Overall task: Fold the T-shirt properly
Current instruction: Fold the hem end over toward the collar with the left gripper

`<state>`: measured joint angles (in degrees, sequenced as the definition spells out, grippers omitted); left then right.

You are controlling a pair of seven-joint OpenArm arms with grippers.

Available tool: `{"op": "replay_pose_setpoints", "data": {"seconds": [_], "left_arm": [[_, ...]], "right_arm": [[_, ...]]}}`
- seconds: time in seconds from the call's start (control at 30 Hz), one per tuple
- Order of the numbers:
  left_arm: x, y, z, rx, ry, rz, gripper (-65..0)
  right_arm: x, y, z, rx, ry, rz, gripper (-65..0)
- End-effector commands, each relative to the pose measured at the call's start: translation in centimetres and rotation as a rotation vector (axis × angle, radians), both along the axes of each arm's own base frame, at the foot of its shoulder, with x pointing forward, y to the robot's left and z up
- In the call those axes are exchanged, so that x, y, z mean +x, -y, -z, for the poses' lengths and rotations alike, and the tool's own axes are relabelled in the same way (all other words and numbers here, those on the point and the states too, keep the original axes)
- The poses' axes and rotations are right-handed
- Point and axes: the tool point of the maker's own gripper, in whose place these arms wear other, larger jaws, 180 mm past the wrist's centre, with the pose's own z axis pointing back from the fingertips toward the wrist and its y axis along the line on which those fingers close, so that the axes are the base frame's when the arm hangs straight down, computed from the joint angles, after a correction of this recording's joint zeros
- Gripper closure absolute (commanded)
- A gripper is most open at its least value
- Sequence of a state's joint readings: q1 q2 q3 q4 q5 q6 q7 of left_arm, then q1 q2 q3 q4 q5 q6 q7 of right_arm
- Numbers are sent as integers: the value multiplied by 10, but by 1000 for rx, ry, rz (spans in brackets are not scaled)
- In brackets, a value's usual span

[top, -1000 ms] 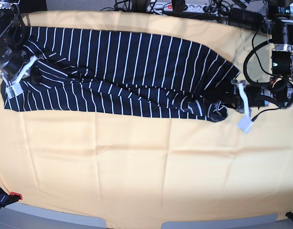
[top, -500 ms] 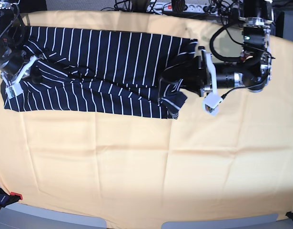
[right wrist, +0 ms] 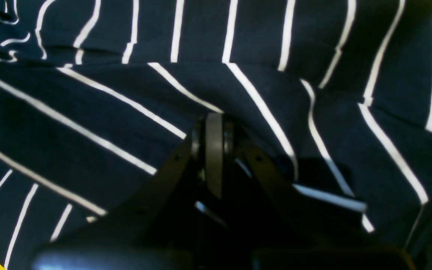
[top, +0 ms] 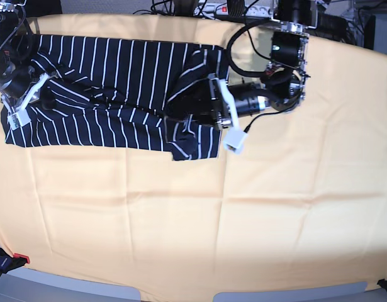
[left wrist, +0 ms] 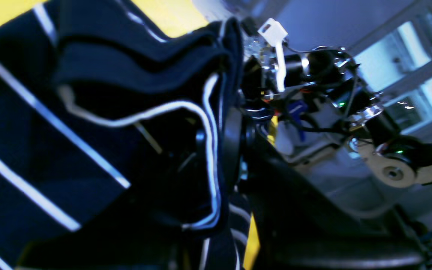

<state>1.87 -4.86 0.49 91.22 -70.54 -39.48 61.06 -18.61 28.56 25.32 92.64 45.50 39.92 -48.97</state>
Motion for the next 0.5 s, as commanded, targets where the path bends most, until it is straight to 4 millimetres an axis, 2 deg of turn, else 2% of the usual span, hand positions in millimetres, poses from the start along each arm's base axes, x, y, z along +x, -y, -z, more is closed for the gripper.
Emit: {"op": "replay_pose_setpoints", "data": {"seconds": [0.0,0.3,0.47], "left_arm": [[5,7,-20,-67,41,-5,0],[-4,53,-30,-107,51,39,0],[-12,66,-34,-120,52,75,0]], "right_arm": [[7,5,-12,-8,37,-6,0],[4,5,-10,-10,20,-8,0],[4,5,-10,-11,20,-8,0]]}}
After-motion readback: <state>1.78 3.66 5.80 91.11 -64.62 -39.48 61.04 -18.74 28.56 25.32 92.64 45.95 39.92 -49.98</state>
